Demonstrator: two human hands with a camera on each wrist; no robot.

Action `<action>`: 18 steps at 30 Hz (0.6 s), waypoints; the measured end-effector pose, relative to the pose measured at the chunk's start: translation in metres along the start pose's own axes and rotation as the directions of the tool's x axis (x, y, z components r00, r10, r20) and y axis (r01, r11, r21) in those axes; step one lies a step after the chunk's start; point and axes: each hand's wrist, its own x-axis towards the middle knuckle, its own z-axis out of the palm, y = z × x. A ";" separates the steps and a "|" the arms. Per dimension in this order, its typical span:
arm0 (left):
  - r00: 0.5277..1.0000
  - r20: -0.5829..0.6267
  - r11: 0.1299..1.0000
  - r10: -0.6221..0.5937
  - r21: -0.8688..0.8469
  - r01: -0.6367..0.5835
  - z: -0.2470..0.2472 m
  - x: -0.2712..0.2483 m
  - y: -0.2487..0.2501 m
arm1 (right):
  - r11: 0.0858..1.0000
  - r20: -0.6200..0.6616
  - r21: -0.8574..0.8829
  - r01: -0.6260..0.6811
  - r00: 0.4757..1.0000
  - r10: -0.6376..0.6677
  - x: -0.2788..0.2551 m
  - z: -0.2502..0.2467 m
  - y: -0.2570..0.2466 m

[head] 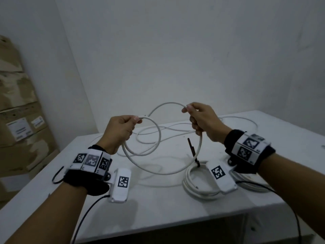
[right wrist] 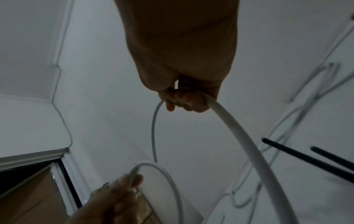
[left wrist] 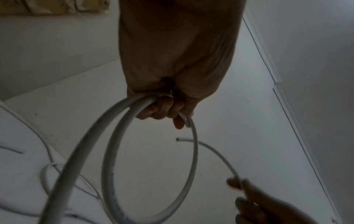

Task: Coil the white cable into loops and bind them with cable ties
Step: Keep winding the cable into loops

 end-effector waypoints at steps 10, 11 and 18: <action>0.962 0.274 0.972 -0.009 0.229 -0.056 0.067 -0.021 0.010 | 0.986 0.061 -0.004 0.166 0.984 -0.166 0.011 -0.013 -0.053; 0.952 0.307 0.974 -0.024 0.221 -0.047 0.073 -0.025 0.009 | 0.986 0.061 0.013 0.168 0.984 -0.169 0.013 -0.013 -0.055; 0.880 0.471 0.983 -0.066 0.180 -0.023 0.095 -0.045 0.009 | 0.994 0.192 -0.018 0.111 0.976 -0.105 0.016 -0.007 -0.041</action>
